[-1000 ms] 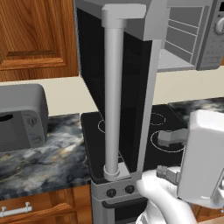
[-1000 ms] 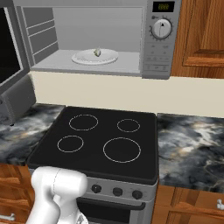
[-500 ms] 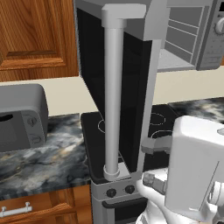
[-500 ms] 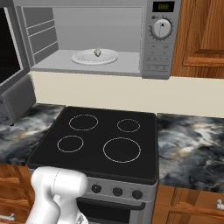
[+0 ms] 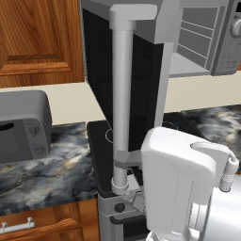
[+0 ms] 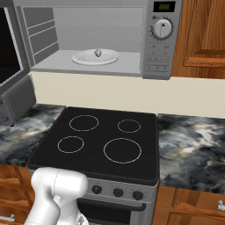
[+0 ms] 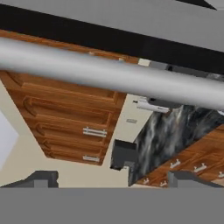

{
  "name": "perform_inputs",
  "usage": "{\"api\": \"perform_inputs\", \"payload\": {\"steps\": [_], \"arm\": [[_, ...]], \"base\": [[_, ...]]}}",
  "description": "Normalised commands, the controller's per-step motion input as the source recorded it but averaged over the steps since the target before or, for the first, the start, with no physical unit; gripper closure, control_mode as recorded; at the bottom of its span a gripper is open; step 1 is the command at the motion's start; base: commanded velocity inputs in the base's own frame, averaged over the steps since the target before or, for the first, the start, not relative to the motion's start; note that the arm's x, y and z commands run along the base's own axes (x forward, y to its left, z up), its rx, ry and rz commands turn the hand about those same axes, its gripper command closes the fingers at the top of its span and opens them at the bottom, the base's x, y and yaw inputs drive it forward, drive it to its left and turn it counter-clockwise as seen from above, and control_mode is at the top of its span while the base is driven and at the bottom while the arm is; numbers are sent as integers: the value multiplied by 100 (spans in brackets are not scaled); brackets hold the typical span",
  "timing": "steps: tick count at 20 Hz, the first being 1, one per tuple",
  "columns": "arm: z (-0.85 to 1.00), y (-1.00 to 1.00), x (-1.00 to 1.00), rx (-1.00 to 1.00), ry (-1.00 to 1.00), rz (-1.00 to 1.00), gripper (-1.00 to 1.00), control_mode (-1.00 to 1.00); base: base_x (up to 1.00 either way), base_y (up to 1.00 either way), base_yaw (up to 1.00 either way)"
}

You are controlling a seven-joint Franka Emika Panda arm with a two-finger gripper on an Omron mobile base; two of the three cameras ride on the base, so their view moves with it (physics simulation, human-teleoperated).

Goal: Transport the fish from the fridge to the microwave and turn on the microwave.

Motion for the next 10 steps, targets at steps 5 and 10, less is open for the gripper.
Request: {"api": "perform_inputs", "payload": {"steps": [5,10], "arm": [[5,38,6,4,0,-8,-100,-100],[7,35,13,7,0,-13,-100,-100]], "base": [[0,0,0],[0,0,0]]}}
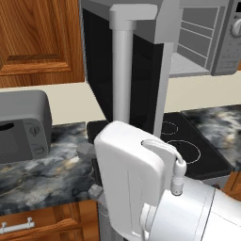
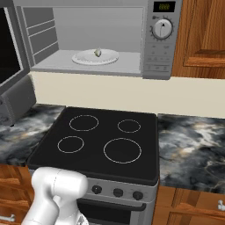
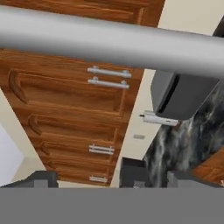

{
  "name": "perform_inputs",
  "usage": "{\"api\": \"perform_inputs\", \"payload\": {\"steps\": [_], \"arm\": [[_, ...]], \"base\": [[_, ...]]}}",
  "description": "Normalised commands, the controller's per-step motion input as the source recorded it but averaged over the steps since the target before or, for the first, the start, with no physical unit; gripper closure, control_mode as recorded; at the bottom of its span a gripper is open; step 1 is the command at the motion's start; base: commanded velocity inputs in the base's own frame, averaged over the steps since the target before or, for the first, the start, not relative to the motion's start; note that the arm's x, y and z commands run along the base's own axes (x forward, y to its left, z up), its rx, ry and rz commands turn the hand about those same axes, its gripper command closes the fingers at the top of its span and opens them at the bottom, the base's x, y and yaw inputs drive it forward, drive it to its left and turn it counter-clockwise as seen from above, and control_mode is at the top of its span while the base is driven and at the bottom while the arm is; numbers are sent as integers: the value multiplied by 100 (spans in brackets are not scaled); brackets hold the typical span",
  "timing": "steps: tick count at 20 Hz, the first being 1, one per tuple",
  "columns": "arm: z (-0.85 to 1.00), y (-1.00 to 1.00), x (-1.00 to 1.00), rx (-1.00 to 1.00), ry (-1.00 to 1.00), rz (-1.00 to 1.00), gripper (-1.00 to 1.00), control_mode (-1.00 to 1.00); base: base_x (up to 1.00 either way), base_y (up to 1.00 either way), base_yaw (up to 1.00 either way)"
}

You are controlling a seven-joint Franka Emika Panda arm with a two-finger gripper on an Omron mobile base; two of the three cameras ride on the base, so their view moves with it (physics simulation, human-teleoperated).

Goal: Transport the fish from the fridge to the microwave and turn on the microwave.

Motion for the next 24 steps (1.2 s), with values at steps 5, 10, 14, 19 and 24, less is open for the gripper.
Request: {"api": "perform_inputs", "payload": {"steps": [5,10,14,19,24], "arm": [[6,28,15,8,0,-12,-100,-100],[4,10,21,10,0,-9,-100,-100],[2,0,23,4,0,-10,-100,-100],[0,-6,25,2,0,-12,-100,-100],[0,-11,20,0,0,-13,-100,-100]], "base": [[0,0,0],[0,0,0],[0,0,0],[0,0,0],[0,0,0]]}}
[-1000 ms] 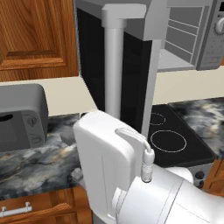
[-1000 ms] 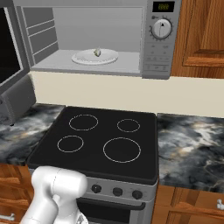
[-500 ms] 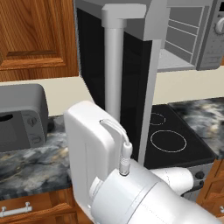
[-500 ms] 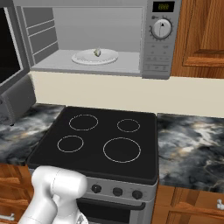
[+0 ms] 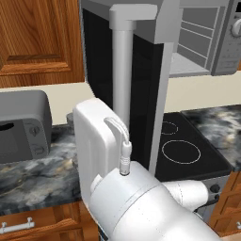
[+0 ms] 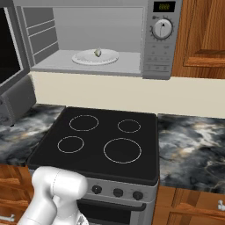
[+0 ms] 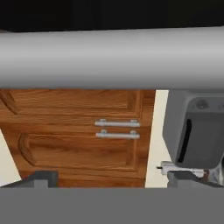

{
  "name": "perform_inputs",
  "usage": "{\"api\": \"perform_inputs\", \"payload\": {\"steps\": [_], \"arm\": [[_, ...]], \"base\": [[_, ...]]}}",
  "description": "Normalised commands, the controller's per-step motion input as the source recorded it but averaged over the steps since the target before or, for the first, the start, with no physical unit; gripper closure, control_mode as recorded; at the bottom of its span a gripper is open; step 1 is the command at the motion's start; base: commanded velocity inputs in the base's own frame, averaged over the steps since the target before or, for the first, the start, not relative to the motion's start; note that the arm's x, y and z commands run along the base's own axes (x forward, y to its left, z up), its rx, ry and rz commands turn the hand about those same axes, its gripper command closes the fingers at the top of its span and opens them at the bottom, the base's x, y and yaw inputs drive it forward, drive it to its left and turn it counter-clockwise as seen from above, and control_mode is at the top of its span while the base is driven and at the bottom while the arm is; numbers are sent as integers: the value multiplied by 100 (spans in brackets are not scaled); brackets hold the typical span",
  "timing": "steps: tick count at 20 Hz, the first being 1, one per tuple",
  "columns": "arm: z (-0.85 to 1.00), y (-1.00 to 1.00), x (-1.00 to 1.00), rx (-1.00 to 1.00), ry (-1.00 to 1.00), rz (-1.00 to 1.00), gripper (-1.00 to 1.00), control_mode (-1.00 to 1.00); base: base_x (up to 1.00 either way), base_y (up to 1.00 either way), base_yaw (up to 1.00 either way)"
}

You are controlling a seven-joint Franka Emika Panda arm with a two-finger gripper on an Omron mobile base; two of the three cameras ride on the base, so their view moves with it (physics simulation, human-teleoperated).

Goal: Transport the fish from the fridge to the microwave and turn on the microwave.

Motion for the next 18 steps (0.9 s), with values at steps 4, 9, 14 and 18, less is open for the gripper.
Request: {"api": "perform_inputs", "payload": {"steps": [4,9,14,18], "arm": [[1,-24,6,1,0,-16,-100,-100],[1,-28,5,1,0,-15,-100,-100],[4,-24,7,1,0,-14,-100,-100],[5,-16,11,3,0,-12,-100,-100]], "base": [[0,0,0],[0,0,0],[0,0,0],[0,0,0]]}}
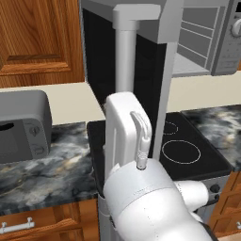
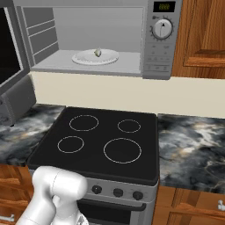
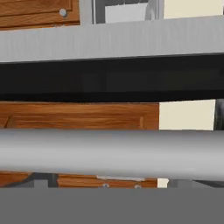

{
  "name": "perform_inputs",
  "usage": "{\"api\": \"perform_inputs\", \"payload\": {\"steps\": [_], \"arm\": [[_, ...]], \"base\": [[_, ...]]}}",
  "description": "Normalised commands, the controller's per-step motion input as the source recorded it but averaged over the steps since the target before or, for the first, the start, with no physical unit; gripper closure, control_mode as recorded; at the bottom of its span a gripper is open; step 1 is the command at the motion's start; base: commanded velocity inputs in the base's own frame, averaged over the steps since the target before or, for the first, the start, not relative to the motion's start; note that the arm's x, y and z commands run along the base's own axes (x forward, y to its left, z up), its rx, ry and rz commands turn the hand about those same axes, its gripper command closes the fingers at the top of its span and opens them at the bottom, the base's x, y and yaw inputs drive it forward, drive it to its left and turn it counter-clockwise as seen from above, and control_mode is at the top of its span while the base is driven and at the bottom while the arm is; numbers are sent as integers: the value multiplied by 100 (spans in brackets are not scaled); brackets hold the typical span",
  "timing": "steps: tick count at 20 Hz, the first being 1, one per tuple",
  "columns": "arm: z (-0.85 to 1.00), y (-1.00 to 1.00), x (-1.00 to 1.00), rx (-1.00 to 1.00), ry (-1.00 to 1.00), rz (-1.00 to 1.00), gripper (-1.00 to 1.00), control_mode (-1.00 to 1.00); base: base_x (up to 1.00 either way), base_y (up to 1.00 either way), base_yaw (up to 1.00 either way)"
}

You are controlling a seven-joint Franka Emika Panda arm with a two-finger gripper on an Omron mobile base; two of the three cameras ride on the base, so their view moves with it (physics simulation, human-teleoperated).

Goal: Transport the fish from the fridge to the microwave and turn on the microwave.

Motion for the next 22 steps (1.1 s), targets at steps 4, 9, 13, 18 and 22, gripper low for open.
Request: {"api": "perform_inputs", "payload": {"steps": [4,9,13,18,22], "arm": [[3,-14,12,4,0,-11,-100,-100],[0,-20,13,2,0,-14,-100,-100],[0,-33,20,0,0,-19,-100,-100],[0,-35,28,0,1,-18,-100,-100],[0,-37,26,0,0,-17,-100,-100]], "base": [[0,0,0],[0,0,0],[0,0,0],[0,0,0],[0,0,0]]}}
